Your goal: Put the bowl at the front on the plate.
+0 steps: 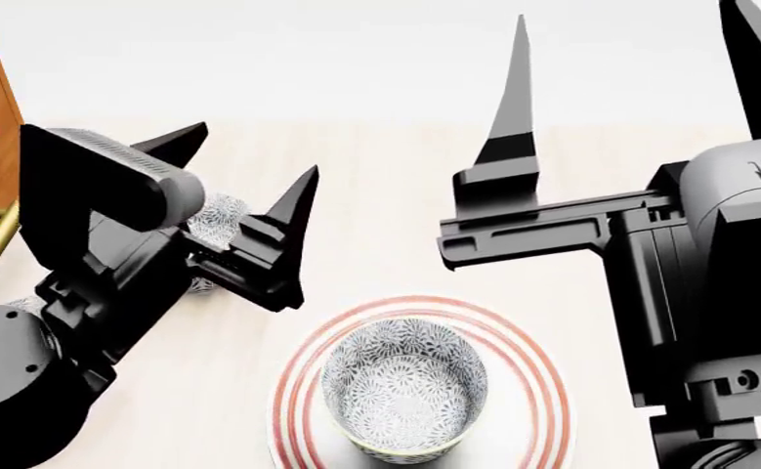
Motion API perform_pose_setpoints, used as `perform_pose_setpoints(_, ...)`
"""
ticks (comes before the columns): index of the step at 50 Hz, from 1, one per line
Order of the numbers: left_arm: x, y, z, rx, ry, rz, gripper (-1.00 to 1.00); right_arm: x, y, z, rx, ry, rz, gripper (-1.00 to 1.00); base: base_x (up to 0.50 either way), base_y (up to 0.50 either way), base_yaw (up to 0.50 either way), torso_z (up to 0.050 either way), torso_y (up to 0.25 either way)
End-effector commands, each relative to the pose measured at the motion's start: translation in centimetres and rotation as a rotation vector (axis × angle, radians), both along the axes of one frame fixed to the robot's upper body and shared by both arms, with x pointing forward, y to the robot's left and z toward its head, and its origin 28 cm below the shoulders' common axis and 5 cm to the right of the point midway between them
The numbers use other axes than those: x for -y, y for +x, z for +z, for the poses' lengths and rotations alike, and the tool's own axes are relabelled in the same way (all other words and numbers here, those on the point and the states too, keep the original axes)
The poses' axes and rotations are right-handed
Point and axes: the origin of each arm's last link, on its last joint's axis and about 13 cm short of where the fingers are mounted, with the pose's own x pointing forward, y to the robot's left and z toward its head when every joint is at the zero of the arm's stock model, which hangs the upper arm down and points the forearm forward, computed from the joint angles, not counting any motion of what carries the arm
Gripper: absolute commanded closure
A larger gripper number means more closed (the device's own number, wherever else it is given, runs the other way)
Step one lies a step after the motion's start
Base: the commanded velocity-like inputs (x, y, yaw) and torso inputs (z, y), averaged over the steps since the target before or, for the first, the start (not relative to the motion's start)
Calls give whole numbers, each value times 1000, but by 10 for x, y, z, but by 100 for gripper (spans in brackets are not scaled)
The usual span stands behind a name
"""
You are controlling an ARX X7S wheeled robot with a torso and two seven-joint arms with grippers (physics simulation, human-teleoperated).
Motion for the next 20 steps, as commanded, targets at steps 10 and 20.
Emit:
perform_pose_setpoints(10,-2,-36,11,84,-37,-38,-100,0,1,-6,-14,-1,2,-100,0,0,0,0,0)
perform_pose_setpoints(20,-4,-44,5,99,-49,-18,-100,1,-2,-11,-21,3,-6,-100,0,0,0,0,0)
